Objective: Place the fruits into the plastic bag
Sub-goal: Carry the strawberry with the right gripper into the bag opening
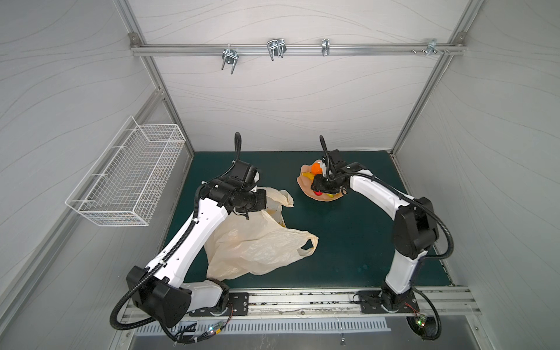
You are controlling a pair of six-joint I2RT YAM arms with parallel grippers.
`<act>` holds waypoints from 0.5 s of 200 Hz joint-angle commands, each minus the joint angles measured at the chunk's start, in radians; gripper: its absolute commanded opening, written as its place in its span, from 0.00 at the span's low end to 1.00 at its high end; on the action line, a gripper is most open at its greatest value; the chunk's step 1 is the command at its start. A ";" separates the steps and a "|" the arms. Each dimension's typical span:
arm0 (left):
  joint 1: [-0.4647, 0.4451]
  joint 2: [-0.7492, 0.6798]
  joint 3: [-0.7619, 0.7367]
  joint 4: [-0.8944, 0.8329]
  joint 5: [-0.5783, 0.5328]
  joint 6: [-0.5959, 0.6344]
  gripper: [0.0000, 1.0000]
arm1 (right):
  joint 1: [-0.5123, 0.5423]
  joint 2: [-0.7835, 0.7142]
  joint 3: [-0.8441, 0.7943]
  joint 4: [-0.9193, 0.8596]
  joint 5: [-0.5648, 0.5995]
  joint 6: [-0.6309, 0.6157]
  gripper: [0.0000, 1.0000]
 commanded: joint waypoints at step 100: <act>-0.002 0.024 0.062 0.034 0.016 0.013 0.00 | 0.042 -0.395 -0.427 0.122 -0.116 0.207 0.26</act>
